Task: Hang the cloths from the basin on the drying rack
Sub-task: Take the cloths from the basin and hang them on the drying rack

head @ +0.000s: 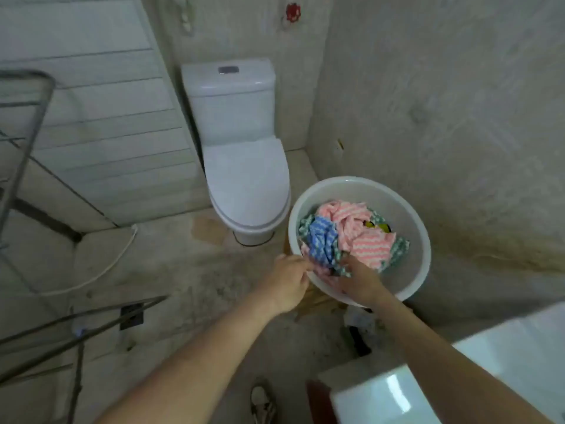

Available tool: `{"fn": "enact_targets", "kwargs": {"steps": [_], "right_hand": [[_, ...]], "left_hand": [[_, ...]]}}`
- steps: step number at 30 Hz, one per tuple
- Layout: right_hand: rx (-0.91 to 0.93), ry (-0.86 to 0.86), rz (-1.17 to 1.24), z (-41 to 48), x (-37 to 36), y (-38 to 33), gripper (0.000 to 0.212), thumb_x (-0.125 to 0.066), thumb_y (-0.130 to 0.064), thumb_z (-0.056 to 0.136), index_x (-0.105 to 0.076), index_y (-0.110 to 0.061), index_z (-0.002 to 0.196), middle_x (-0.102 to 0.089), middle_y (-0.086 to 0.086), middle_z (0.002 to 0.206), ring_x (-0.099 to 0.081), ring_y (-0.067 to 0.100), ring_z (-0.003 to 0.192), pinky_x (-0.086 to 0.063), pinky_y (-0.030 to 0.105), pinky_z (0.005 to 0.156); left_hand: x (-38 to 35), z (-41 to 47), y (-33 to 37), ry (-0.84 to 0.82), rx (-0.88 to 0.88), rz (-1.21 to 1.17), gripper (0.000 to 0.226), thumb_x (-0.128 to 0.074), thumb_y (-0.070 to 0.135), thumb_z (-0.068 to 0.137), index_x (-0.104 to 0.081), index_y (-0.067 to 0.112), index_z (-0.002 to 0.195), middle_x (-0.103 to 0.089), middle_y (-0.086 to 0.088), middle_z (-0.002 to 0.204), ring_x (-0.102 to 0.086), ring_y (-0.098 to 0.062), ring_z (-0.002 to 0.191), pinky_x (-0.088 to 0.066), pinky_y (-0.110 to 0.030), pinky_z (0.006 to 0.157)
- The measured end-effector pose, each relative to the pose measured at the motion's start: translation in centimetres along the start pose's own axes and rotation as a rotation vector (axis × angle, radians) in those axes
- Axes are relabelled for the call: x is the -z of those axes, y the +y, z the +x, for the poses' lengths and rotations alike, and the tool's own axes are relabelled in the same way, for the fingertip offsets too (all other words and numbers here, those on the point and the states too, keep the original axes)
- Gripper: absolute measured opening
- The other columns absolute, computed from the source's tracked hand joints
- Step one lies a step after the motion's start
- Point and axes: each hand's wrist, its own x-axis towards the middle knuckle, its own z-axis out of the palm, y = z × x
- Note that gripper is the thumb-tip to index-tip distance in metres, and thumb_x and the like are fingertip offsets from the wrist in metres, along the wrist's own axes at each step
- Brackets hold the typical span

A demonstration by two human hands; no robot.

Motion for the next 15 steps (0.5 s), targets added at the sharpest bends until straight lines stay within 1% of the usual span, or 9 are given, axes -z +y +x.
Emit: {"fn": "enact_targets", "kwargs": {"steps": [2, 4, 5, 6, 7, 9, 11, 13, 15], "right_hand": [[0.007, -0.015, -0.013, 0.7, -0.4, 0.7, 0.039, -0.061, -0.042, 0.087, -0.055, -0.011, 0.111, -0.066, 0.009, 0.113, -0.061, 0.028, 0.100, -0.050, 0.043, 0.086], [-0.020, -0.021, -0.091, 1.7, -0.7, 1.8, 0.053, -0.060, -0.062, 0.078, -0.049, -0.016, 0.102, -0.067, 0.007, 0.102, -0.063, 0.025, 0.088, -0.053, 0.045, 0.076], [-0.040, -0.020, -0.117, 2.4, -0.8, 2.4, 0.060, -0.059, -0.068, 0.074, -0.045, -0.017, 0.103, -0.065, 0.007, 0.100, -0.062, 0.026, 0.087, -0.053, 0.044, 0.073], [-0.047, -0.010, -0.145, 2.5, -0.6, 2.3, 0.065, -0.058, -0.069, 0.072, -0.042, -0.017, 0.108, -0.062, 0.007, 0.101, -0.061, 0.029, 0.089, -0.051, 0.041, 0.072], [-0.040, 0.006, -0.169, 2.8, -0.2, 2.4, 0.066, -0.060, -0.064, 0.075, -0.039, -0.017, 0.115, -0.059, 0.010, 0.103, -0.059, 0.032, 0.092, -0.048, 0.039, 0.071], [-0.020, 0.061, -0.246, 3.4, 0.2, 2.6, 0.060, -0.059, -0.044, 0.085, -0.033, -0.019, 0.132, -0.053, 0.015, 0.111, -0.055, 0.037, 0.099, -0.044, 0.037, 0.073], [0.000, 0.082, -0.305, 4.3, 0.1, 3.2, 0.064, -0.055, -0.031, 0.091, -0.020, -0.032, 0.144, -0.046, 0.017, 0.122, -0.052, 0.038, 0.105, -0.046, 0.041, 0.079], [0.005, 0.077, -0.358, 5.4, 0.0, 3.7, 0.071, -0.053, -0.031, 0.092, -0.009, -0.043, 0.146, -0.039, 0.017, 0.127, -0.048, 0.040, 0.110, -0.046, 0.044, 0.086], [0.005, 0.074, -0.404, 6.3, -0.1, 3.8, 0.073, -0.056, -0.035, 0.091, -0.008, -0.044, 0.145, -0.036, 0.018, 0.128, -0.045, 0.041, 0.113, -0.045, 0.044, 0.087]], "left_hand": [[-0.7, 1.4, 0.2, -0.041, -0.005, 0.070, 0.032, -0.043, 0.013, 0.094, -0.061, 0.020, 0.119, -0.057, 0.001, 0.130, -0.047, -0.021, 0.120, -0.028, -0.028, 0.099], [-1.5, 2.8, 0.2, -0.066, 0.024, 0.221, 0.030, -0.042, 0.022, 0.093, -0.060, 0.024, 0.116, -0.055, 0.002, 0.127, -0.043, -0.022, 0.120, -0.033, -0.039, 0.096], [-1.9, 3.6, 0.4, -0.096, 0.065, 0.296, 0.027, -0.042, 0.024, 0.093, -0.060, 0.024, 0.113, -0.054, 0.002, 0.125, -0.041, -0.022, 0.120, -0.032, -0.044, 0.092], [-2.3, 4.3, 0.6, -0.114, 0.095, 0.340, 0.025, -0.043, 0.024, 0.092, -0.060, 0.024, 0.111, -0.054, 0.002, 0.123, -0.038, -0.023, 0.121, -0.030, -0.046, 0.089], [-2.6, 5.0, 0.8, -0.136, 0.122, 0.361, 0.025, -0.044, 0.022, 0.091, -0.060, 0.023, 0.110, -0.053, 0.000, 0.124, -0.036, -0.023, 0.123, -0.027, -0.048, 0.090], [-2.9, 6.2, 1.3, -0.169, 0.155, 0.410, 0.032, -0.048, 0.019, 0.088, -0.058, 0.022, 0.118, -0.049, -0.003, 0.133, -0.029, -0.026, 0.130, -0.021, -0.052, 0.102], [-3.2, 7.5, 1.5, -0.245, 0.206, 0.510, 0.038, -0.051, 0.020, 0.088, -0.056, 0.020, 0.126, -0.043, -0.007, 0.142, -0.021, -0.030, 0.138, -0.005, -0.056, 0.113], [-3.6, 9.0, 1.6, -0.342, 0.245, 0.616, 0.037, -0.053, 0.024, 0.089, -0.058, 0.019, 0.126, -0.036, -0.012, 0.149, -0.012, -0.035, 0.143, 0.010, -0.058, 0.113], [-4.3, 10.0, 1.6, -0.431, 0.271, 0.687, 0.039, -0.053, 0.028, 0.090, -0.057, 0.019, 0.127, -0.029, -0.014, 0.153, -0.006, -0.038, 0.144, 0.018, -0.060, 0.110]]}}
